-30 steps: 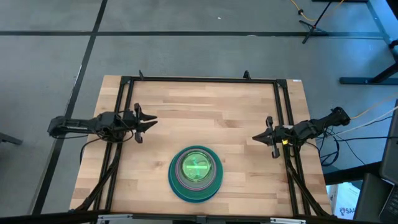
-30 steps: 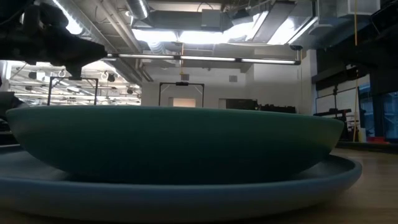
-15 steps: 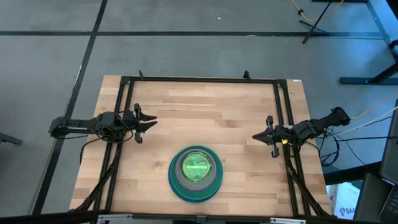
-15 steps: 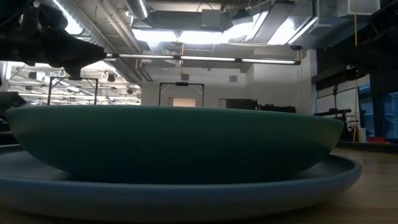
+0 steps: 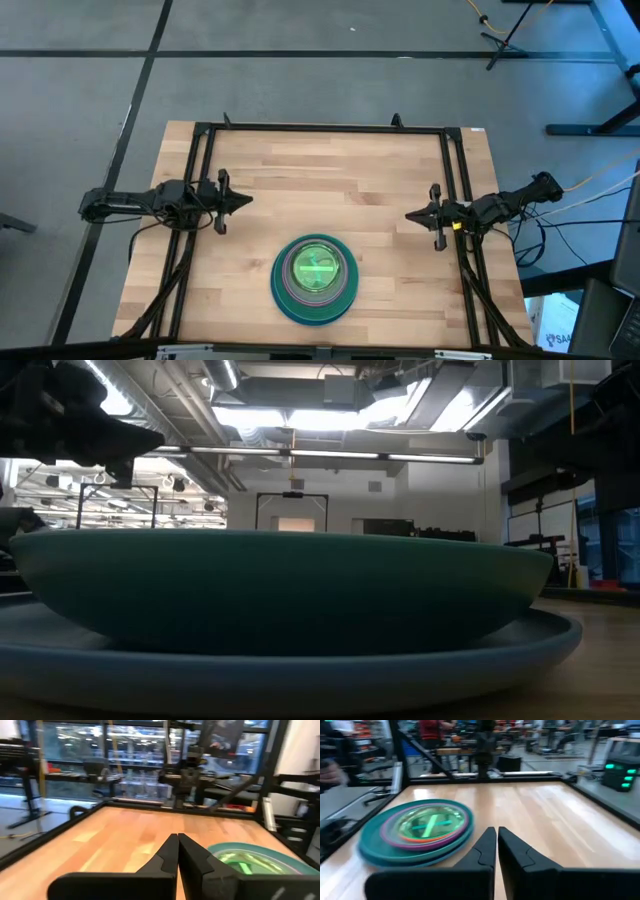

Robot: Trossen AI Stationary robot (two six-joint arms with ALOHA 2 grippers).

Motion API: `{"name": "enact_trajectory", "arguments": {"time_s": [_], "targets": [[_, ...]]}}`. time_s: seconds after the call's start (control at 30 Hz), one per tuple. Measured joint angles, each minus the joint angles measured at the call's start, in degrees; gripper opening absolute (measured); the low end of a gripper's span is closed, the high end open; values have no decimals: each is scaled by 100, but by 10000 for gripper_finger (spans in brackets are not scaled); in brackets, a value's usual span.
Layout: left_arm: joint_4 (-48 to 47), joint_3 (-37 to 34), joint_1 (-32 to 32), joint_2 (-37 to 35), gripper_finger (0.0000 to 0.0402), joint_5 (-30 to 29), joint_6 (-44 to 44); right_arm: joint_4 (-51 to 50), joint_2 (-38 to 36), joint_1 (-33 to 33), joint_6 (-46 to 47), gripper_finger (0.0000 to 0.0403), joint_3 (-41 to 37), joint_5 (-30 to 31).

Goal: Stack plastic plates
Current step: Return to Home Position

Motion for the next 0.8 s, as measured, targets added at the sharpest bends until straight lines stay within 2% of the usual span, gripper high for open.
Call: {"name": "enact_trajectory", "arguments": {"time_s": [0.13,0.27,0.43,0.57,0.73,0.8], "targets": [[-15,0,0,0,6,297,-223,10,0,-2,2,12,0,495],[-66,0,0,1,6,442,-344,7,0,0,45,12,0,524],[-57,0,0,0,1,517,-426,224,2,-8,-40,12,-17,-397],[-59,0,0,2,5,466,-309,388,1,-154,-165,5,-17,-597],[-59,0,0,2,2,343,-259,458,11,-735,-86,2,-122,-986],[-57,0,0,1,1,343,-256,510,5,-1112,-39,1,-146,-1341]]}}
